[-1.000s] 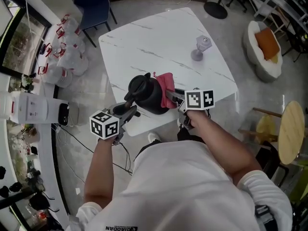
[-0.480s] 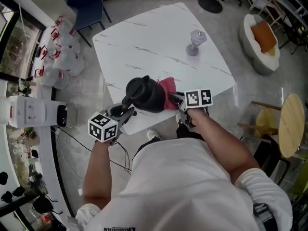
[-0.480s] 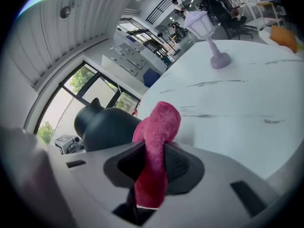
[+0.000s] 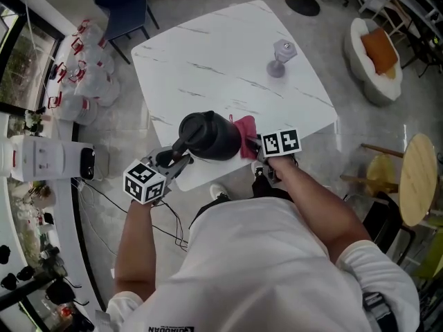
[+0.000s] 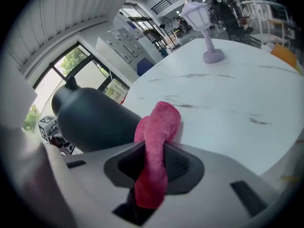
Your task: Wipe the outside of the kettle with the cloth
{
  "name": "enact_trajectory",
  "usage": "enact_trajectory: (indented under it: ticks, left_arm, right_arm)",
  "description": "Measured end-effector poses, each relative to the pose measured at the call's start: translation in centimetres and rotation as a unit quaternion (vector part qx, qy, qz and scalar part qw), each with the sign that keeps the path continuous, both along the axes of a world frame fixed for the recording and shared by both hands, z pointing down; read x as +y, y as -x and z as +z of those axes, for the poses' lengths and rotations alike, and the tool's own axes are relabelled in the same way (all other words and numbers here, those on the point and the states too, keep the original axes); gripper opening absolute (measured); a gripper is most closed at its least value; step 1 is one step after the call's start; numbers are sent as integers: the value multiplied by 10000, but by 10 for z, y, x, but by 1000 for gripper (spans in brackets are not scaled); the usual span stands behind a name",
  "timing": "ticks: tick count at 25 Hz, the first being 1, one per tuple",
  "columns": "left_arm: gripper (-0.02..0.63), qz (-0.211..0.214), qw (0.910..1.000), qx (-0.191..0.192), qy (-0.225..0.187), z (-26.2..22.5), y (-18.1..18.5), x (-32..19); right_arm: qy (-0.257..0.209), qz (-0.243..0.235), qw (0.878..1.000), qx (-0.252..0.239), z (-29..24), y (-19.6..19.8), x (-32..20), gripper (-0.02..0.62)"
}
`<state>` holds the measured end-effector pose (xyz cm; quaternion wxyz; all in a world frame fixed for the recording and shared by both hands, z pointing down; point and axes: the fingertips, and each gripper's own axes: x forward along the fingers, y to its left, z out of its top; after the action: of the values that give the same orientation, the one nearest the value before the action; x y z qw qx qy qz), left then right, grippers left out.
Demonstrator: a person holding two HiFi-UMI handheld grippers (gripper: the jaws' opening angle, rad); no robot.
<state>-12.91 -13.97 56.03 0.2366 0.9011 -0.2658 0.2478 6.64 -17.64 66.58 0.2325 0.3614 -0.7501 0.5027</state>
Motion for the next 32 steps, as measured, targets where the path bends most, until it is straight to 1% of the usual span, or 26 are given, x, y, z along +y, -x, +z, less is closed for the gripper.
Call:
enact_trajectory:
  ticks: [3, 6, 8, 10, 12, 14, 15, 17, 18, 19, 20, 21, 24, 28, 32]
  left_arm:
    - [114, 91, 9999, -127, -32, 6, 5, 4]
    - [114, 271, 9991, -303, -135, 11, 8, 8]
    - [114, 423, 9978, -448, -251, 13, 8, 10]
    - [114, 592, 9957, -604, -391, 14, 8, 10]
    - [112, 774, 9924, -754, -581, 13, 6, 11]
    - [112, 963, 9881, -892, -808, 11, 2, 11]
    - [112, 1053, 9855, -960, -921, 10, -1, 11]
    - [112, 1225, 9797, -1120, -1121, 10, -4, 12]
    - [112, 1308, 9764, -1222, -1207, 12, -4, 13]
    - [112, 1395, 9726, -1334, -1295, 14, -4, 14]
    - [112, 1484, 9683, -1447, -1395, 16, -5, 14]
    - [112, 1571, 9638, -1550, -1497, 16, -6, 14]
    - [113, 1799, 9520, -1769, -1733, 15, -9, 12]
    - [114, 2018, 9403, -1948, -1928, 13, -13, 8]
    - [114, 2157, 9306, -2108, -2075, 12, -18, 8]
  right_arm:
    - [-316, -73, 9993, 181, -13, -12, -6, 106]
    - [-699, -212, 9970, 237, -38, -24, -19, 106]
    - [-1005, -310, 9943, 142, -60, -27, -30, 106]
    - [-1291, -387, 9909, -73, -86, -26, -39, 106]
    - [-1438, -523, 9869, -513, -113, -17, -43, 107]
    - [-1419, -857, 9790, -1183, -141, 1, -39, 107]
    - [-1359, -1126, 9717, -1569, -156, 12, -33, 107]
    - [-1162, -1798, 9497, -2287, -183, 34, -14, 107]
    - [-1048, -2123, 9377, -2544, -194, 43, -5, 107]
    - [-937, -2391, 9283, -2688, -199, 50, 3, 108]
    - [-845, -2591, 9233, -2705, -198, 55, 7, 107]
    - [-787, -2734, 9225, -2609, -192, 58, 8, 107]
    - [-728, -2925, 9275, -2209, -172, 62, 2, 107]
    - [-694, -3156, 9289, -1810, -157, 68, -5, 107]
    - [-607, -3451, 9265, -1371, -142, 66, -3, 107]
